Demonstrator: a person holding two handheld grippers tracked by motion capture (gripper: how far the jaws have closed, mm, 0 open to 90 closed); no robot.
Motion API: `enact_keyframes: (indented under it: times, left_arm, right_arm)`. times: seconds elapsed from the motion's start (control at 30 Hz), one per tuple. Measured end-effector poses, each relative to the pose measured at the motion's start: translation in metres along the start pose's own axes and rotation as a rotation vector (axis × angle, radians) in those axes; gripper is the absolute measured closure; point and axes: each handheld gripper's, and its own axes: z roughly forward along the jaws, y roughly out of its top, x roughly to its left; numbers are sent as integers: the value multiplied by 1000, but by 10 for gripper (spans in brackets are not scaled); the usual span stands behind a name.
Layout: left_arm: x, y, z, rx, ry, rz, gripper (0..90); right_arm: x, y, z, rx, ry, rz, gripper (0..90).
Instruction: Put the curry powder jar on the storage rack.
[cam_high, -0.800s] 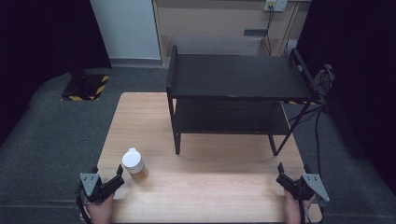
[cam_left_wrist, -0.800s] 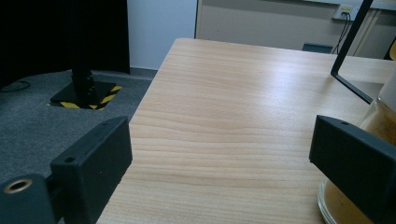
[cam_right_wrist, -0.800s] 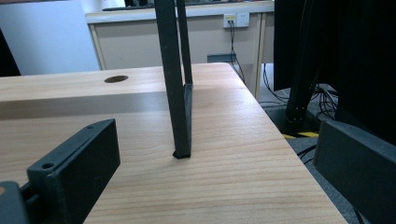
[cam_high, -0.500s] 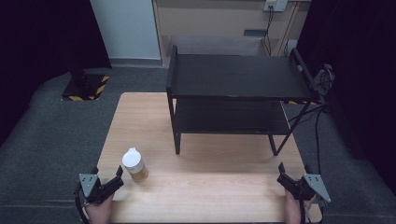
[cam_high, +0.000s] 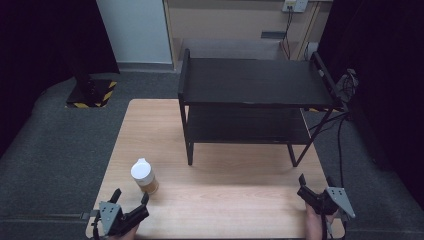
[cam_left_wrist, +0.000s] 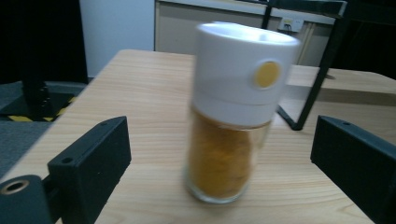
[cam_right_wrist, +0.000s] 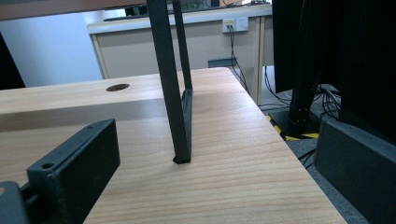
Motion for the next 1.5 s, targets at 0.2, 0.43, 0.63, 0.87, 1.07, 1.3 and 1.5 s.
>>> enact_keyframes:
  times: [0.2, 0.43, 0.63, 0.87, 1.07, 1.3, 1.5]
  left_arm:
    - [-16, 7, 21, -6, -8, 21, 39]
    - [-28, 23, 47, 9, 50, -5, 39]
    - [-29, 26, 60, 5, 83, 21, 58]
    - [-28, 22, 56, -3, 100, 27, 153]
    - [-37, 18, 53, -27, 129, 40, 228]
    - [-52, 16, 52, -42, 186, 61, 293]
    - [-55, 17, 51, -37, 199, 58, 297]
  right_arm:
    - [-1, 0, 0, -3, 0, 5, 8]
    - [0, 0, 0, 2, 1, -5, 8]
    - [0, 1, 0, 4, 0, -6, 8]
    - [1, 1, 1, 9, 0, -14, 8]
    - [1, 1, 1, 9, -3, -13, 8]
    - [1, 1, 1, 7, -3, -10, 8]
    - [0, 0, 0, 2, -1, -5, 8]
